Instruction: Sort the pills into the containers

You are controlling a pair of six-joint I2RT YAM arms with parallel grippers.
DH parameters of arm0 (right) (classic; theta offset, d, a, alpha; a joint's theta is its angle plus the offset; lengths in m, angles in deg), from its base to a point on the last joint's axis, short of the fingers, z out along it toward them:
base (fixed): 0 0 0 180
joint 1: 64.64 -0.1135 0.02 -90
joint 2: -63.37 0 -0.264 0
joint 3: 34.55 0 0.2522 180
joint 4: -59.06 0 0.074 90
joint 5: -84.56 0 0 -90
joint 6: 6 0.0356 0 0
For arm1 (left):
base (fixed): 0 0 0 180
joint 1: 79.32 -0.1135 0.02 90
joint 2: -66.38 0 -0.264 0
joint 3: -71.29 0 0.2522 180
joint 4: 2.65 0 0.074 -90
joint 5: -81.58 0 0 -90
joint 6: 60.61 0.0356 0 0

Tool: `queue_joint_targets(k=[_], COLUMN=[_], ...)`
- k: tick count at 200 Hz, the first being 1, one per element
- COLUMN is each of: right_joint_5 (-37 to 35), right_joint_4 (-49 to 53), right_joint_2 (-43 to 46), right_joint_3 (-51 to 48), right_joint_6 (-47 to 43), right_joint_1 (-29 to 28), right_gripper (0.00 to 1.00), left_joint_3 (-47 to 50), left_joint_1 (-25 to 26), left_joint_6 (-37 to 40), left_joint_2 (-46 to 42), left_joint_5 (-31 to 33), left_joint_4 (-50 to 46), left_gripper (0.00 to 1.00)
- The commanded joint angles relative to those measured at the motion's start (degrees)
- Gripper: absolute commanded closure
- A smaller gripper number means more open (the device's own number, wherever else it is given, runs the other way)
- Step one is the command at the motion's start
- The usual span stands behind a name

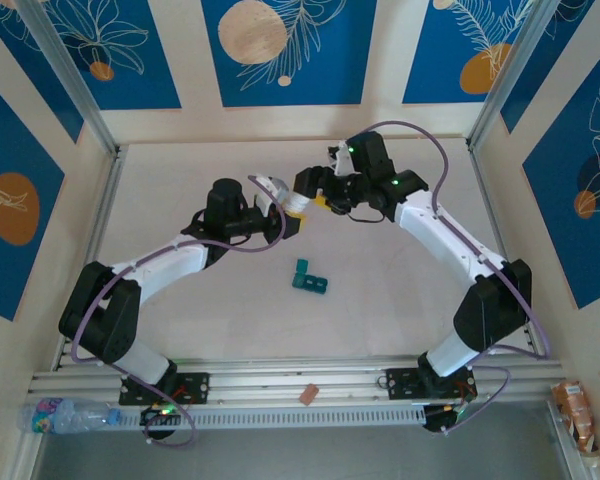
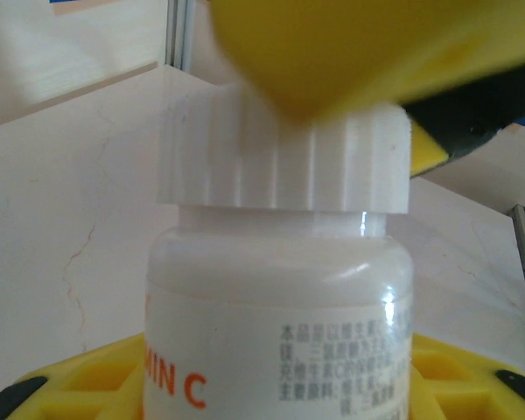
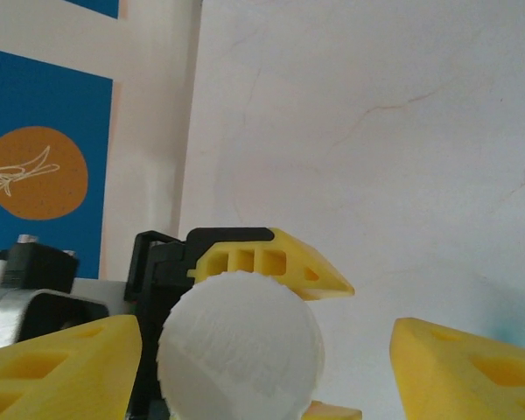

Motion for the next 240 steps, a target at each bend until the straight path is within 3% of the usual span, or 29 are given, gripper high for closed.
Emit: queue_joint_targets(k=[1,77,130,163,204,222,240], right_joint_5=[-0.81,-0.7,0.26,2.55,12.53,15.06,15.71], right_joint_4=[1.72,0.8,0.23,-3.16,-12.74,-14.84,-14.45], right_joint_2=[-0.89,-0.94,-0.97,0.2,4.28,4.89,4.63], right_joint_3=[1.95,1.91,1.09,-1.22,-8.64,-10.95,-10.99], right_joint_6=[0.36,-0.08,-0.24,-4.32,-21.45,-23.47,-23.16], right_joint_1=[-0.67,-0.51,-0.54,0.2,3.05,4.42,5.02], right_gripper=[0.28,0.33,0.59,0.64,0.64,0.63,0.61], left_joint_3=[-2.01,-2.06,-2.05,-2.14,-1.34,-0.75,-0.4], left_joint_1=[0.43,0.72,0.91,0.83,-0.11,-0.49,-0.72], left_joint_6=[1.88,1.75,1.57,1.0,-8.66,-15.39,-17.06], left_joint_2=[0.68,1.07,1.24,1.12,1.15,1.96,2.52], left_joint_5=[-0.13,-0.48,-0.84,-2.35,-11.45,-14.55,-14.49], left_joint_4=[-0.47,-0.62,-0.49,-0.33,9.55,16.45,18.37], left_gripper=[1.0,1.0,1.0,1.0,1.0,1.0,1.0])
